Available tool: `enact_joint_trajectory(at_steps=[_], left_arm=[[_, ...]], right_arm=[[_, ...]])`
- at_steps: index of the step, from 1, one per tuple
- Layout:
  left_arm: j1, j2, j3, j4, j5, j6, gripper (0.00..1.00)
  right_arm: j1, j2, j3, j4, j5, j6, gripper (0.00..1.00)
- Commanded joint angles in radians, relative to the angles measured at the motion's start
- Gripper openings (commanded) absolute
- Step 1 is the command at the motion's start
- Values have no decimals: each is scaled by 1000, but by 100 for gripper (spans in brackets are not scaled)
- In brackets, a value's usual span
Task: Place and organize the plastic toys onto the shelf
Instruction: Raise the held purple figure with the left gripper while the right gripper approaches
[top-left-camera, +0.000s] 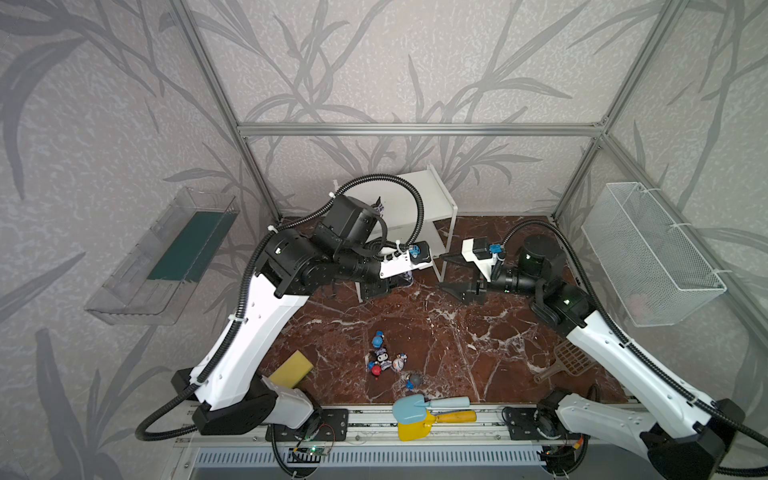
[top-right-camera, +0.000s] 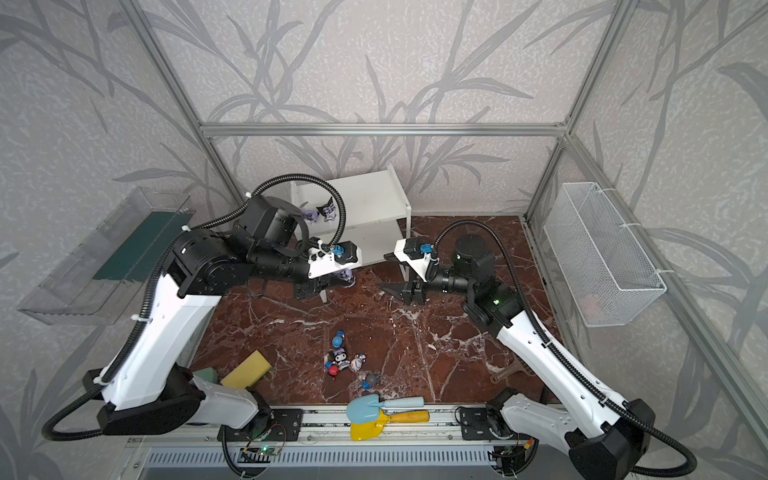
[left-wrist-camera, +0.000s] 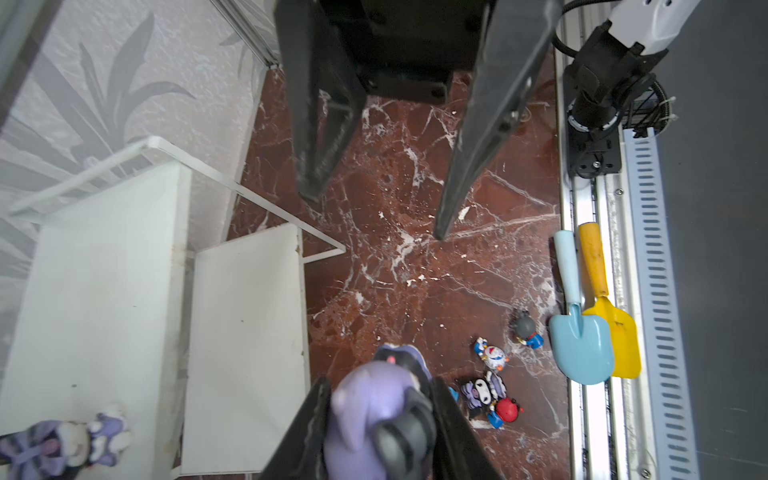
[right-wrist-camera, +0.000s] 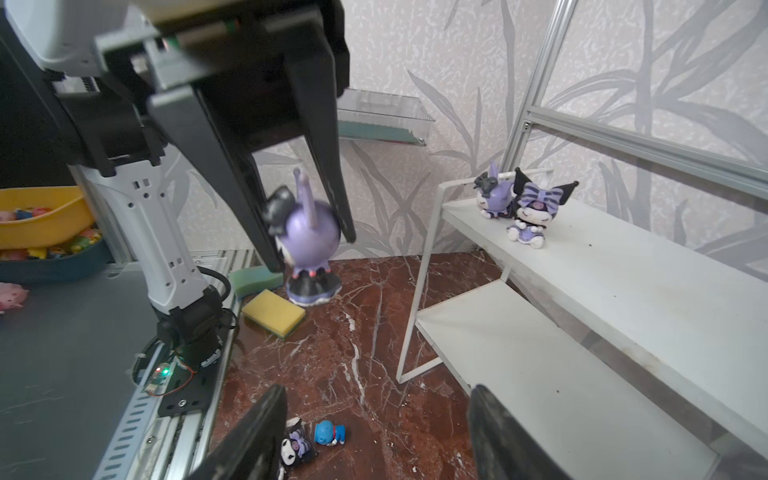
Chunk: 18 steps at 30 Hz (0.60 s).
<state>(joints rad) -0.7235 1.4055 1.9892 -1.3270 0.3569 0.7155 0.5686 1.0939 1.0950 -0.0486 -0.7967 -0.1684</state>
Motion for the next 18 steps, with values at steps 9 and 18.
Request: enact_joint_trajectory(at_steps=[9, 18], left_arm=[[-38, -120, -187, 78, 77, -66, 23], [-67, -168, -256, 104, 80, -78, 23]], right_arm=[[49, 50, 50, 130, -184, 198, 51], [149, 123, 86, 186, -179, 228, 41]])
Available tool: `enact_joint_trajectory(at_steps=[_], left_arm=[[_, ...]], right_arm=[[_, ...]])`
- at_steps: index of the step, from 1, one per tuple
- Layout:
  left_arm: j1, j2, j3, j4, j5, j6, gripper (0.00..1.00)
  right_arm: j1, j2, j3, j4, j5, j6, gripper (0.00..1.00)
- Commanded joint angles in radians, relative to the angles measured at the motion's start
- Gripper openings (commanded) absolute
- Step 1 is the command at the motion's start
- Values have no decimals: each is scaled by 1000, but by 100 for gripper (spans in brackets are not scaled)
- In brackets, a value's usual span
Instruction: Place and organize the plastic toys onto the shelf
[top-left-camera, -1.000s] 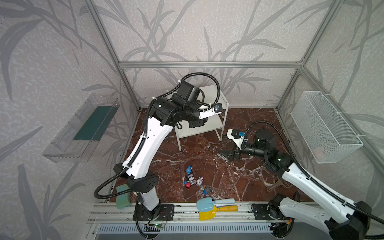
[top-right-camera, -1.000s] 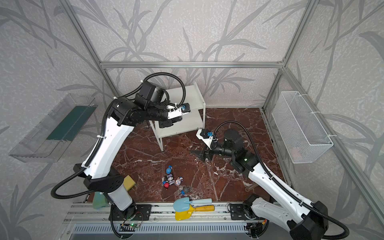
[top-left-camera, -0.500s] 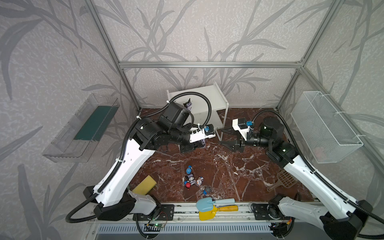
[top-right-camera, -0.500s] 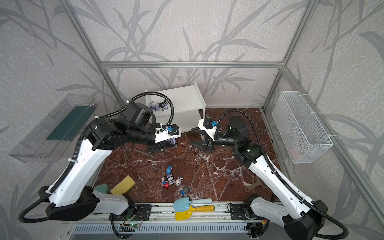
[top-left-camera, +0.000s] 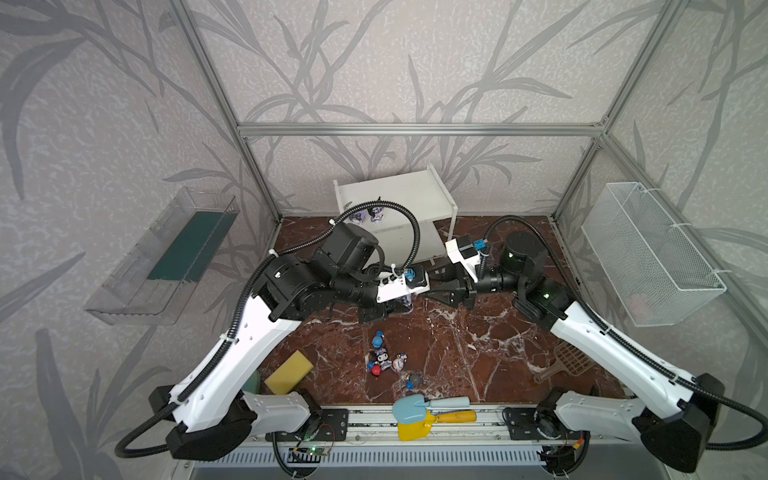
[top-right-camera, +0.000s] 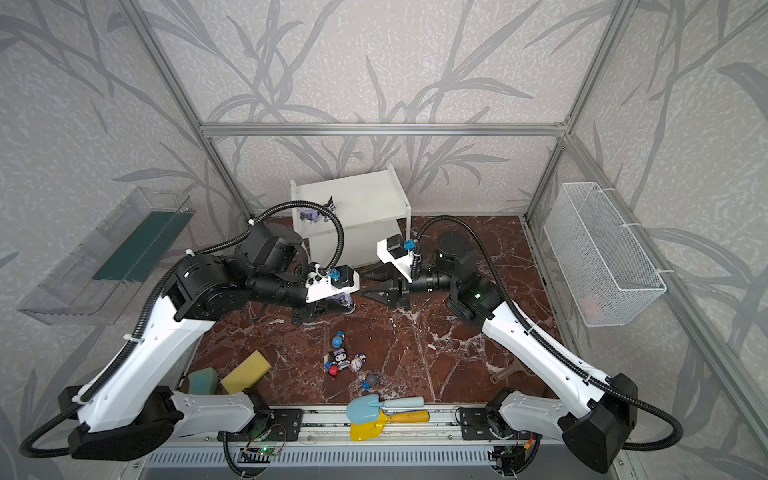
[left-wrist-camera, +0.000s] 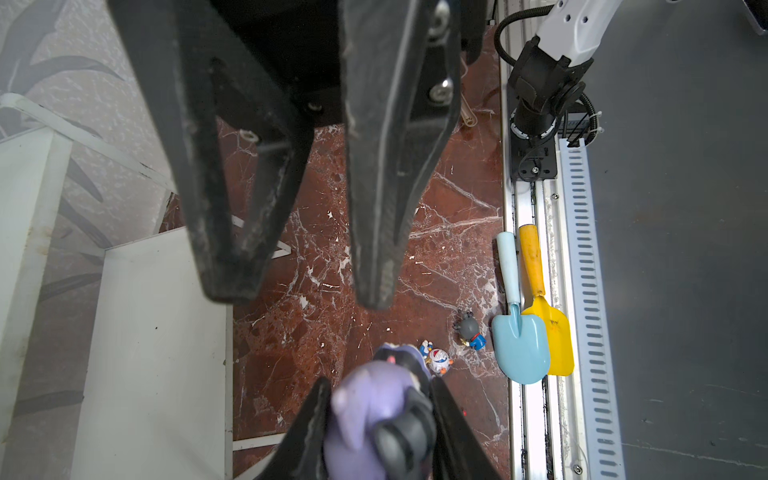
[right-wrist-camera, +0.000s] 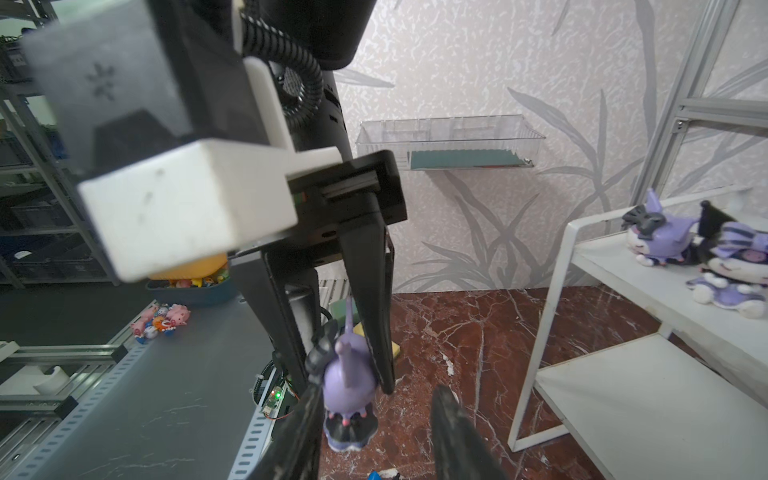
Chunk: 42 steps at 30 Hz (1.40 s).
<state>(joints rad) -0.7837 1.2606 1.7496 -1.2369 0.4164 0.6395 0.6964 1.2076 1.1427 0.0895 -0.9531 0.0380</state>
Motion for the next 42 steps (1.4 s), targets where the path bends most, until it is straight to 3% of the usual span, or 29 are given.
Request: enact_joint_trajectory(at_steps=[1, 12, 22, 27, 29, 31, 32, 36, 42], left_arm=[[-11, -28, -23, 17, 18, -3, 23], [-23, -64, -51, 39, -1, -7, 23], [-27, -81, -68, 50, -8, -10, 23], [-29, -91, -78, 58, -24, -14, 24], [-29, -102, -90, 77, -44, -32, 37], [-30, -129, -118, 119, -98, -71, 65], [-30, -148, -140, 145, -137, -94, 74], [-29, -249, -245, 227, -261, -172, 99], [-28, -412, -404, 323, -375, -241, 99]], right_arm=[[31, 16, 41, 54, -25, 25, 40], [83, 58, 68, 38, -35, 18, 23], [103, 67, 84, 38, -37, 20, 1], [104, 63, 83, 45, -3, 18, 0], [102, 62, 85, 50, 14, 13, 0], [92, 65, 91, 59, 32, 3, 0], [81, 70, 95, 66, 38, 2, 0], [16, 94, 109, 145, 44, 35, 0], [-83, 164, 157, 291, 83, 56, 0]])
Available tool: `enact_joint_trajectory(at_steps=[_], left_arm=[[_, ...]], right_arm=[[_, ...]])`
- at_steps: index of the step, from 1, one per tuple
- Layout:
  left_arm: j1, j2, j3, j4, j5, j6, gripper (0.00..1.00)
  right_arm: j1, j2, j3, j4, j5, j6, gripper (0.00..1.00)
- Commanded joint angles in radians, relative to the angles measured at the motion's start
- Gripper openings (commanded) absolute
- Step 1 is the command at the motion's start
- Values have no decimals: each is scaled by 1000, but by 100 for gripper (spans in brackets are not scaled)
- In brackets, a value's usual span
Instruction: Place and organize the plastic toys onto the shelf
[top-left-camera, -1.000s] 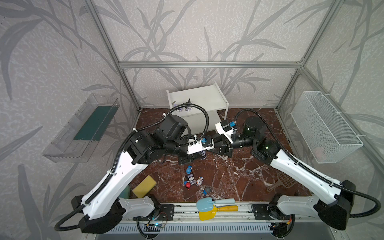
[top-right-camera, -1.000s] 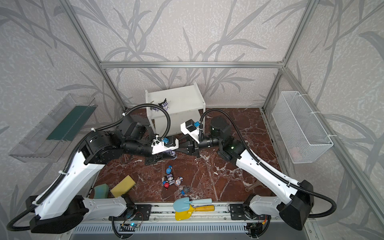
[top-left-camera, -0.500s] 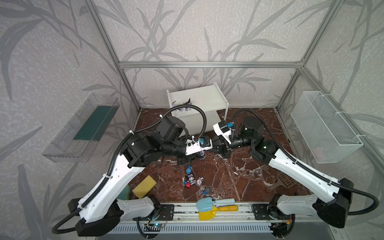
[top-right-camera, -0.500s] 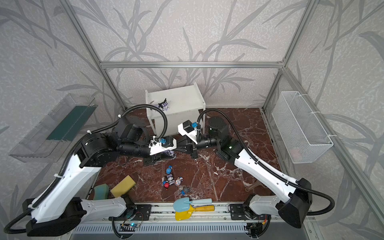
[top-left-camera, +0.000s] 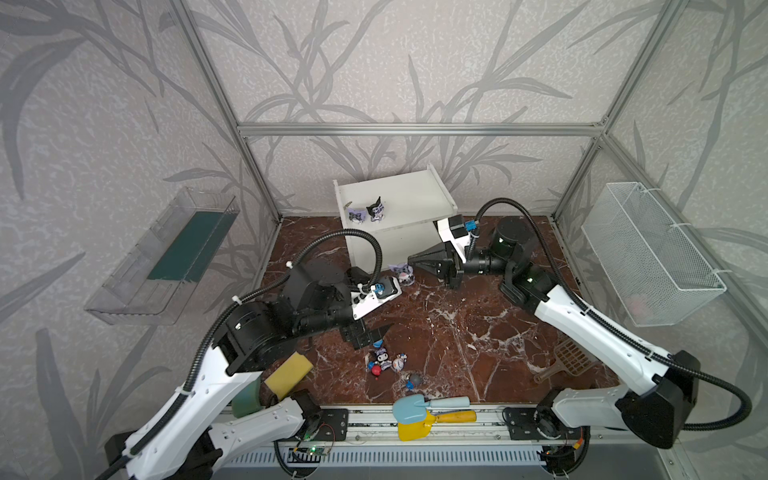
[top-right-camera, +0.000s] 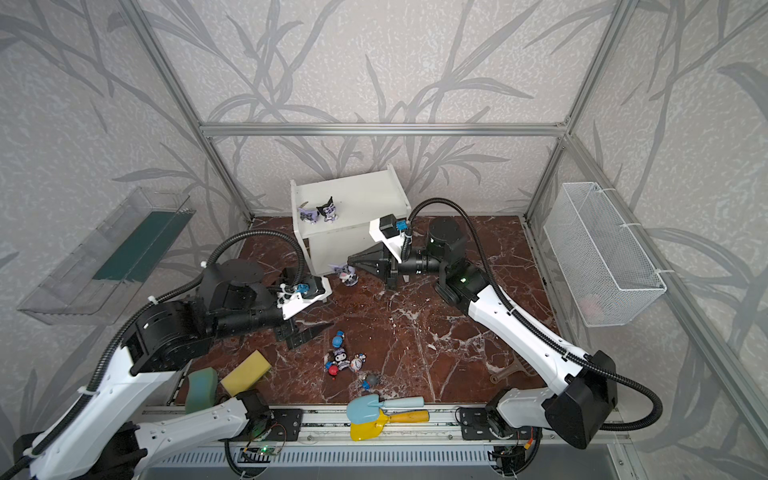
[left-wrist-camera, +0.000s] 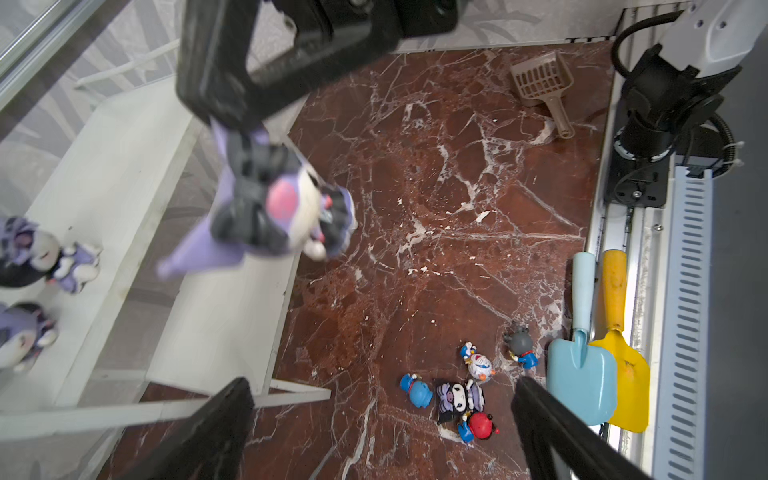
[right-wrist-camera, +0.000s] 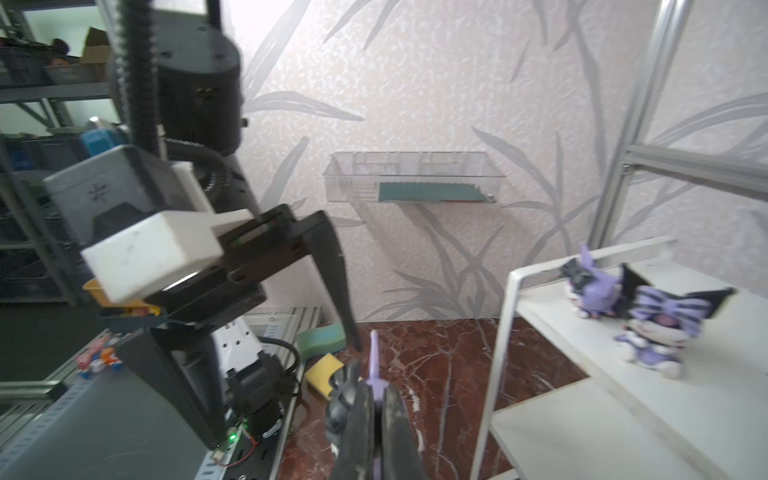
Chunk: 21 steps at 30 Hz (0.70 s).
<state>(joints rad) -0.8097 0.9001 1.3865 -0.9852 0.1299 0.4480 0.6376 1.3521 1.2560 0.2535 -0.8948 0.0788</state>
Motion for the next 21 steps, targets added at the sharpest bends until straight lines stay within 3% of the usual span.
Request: enact_joint_trajectory(at_steps=[1, 8, 12, 21], left_arm=[[-2, -77, -66, 92, -111, -53, 99], [-3, -177, -184, 183, -178, -52, 99], [-2, -201, -215, 202, -188, -50, 99], [-1, -249, -288, 250, -205, -28, 99]], right_arm=[[-36, 40, 62, 143, 28, 13, 0], [-99, 219, 165, 361, 55, 85, 0], [-104, 300, 224, 397, 90, 69, 0], [-118, 402, 229, 567, 173, 113, 0]])
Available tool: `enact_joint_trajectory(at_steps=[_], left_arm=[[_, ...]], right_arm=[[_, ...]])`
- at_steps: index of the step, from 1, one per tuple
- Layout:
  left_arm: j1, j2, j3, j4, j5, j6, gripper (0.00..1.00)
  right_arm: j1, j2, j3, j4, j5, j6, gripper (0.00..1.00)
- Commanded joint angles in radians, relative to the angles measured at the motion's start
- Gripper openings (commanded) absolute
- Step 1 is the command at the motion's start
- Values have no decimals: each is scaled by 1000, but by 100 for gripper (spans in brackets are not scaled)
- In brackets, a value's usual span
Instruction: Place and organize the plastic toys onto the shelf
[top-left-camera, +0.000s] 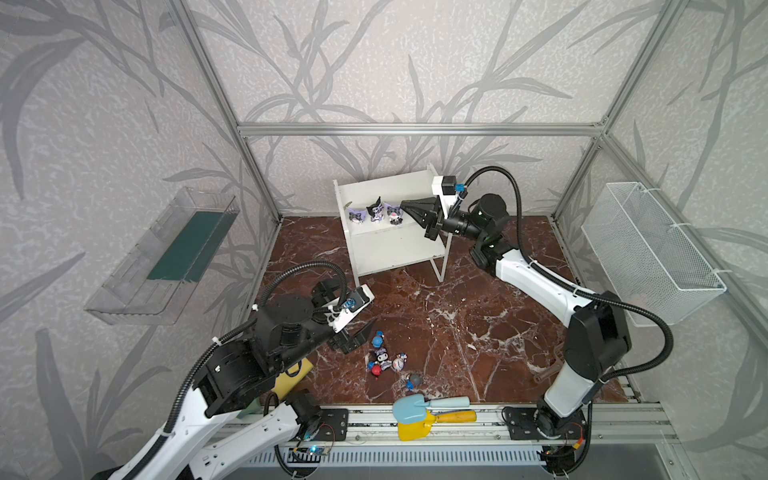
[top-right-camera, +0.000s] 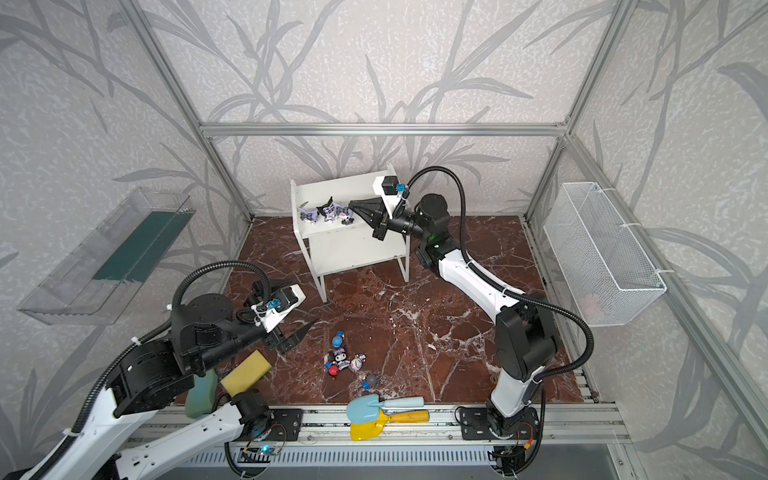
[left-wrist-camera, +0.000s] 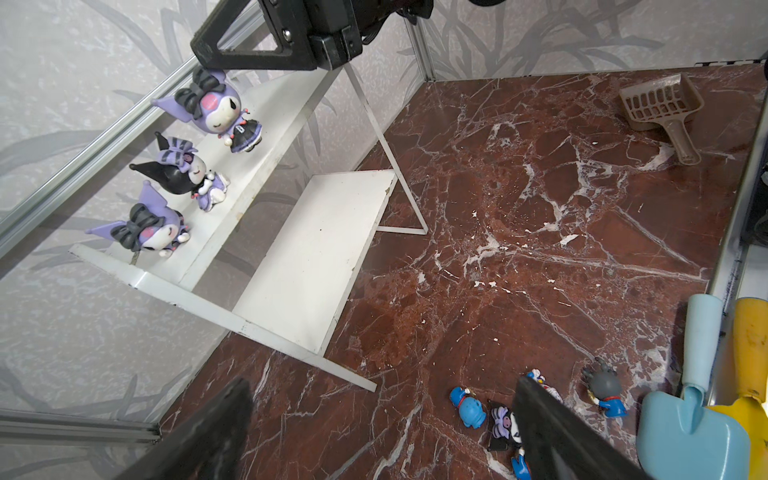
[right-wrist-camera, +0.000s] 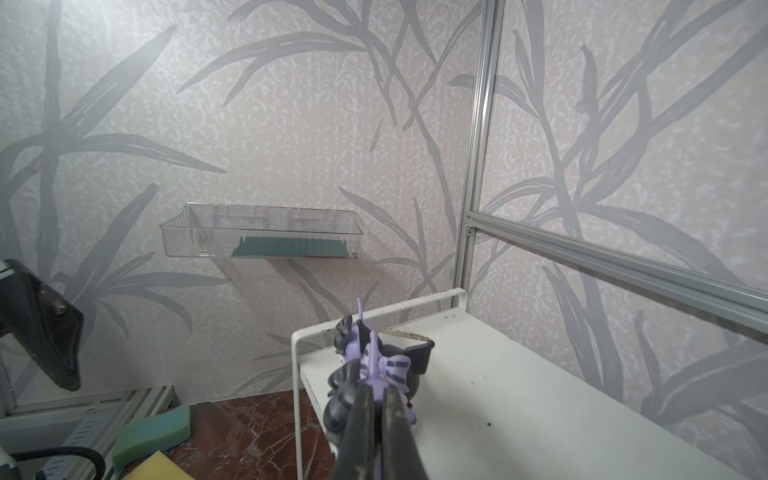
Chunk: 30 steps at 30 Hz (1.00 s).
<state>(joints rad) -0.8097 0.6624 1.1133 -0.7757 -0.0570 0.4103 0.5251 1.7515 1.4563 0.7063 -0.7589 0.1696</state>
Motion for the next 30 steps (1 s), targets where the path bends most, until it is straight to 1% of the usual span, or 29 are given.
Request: enact_joint_trajectory(at_steps=[1, 11, 30], left_arm=[[0, -12, -18, 44, -17, 12, 99], [1, 12, -22, 72, -2, 0, 99], [12, 28, -23, 98, 20, -8, 99]], right_arm=[[-6, 7, 34, 105, 43, 22, 0], [-18, 2, 22, 47, 82, 18, 0], [-33, 0, -11, 49, 70, 46, 0]])
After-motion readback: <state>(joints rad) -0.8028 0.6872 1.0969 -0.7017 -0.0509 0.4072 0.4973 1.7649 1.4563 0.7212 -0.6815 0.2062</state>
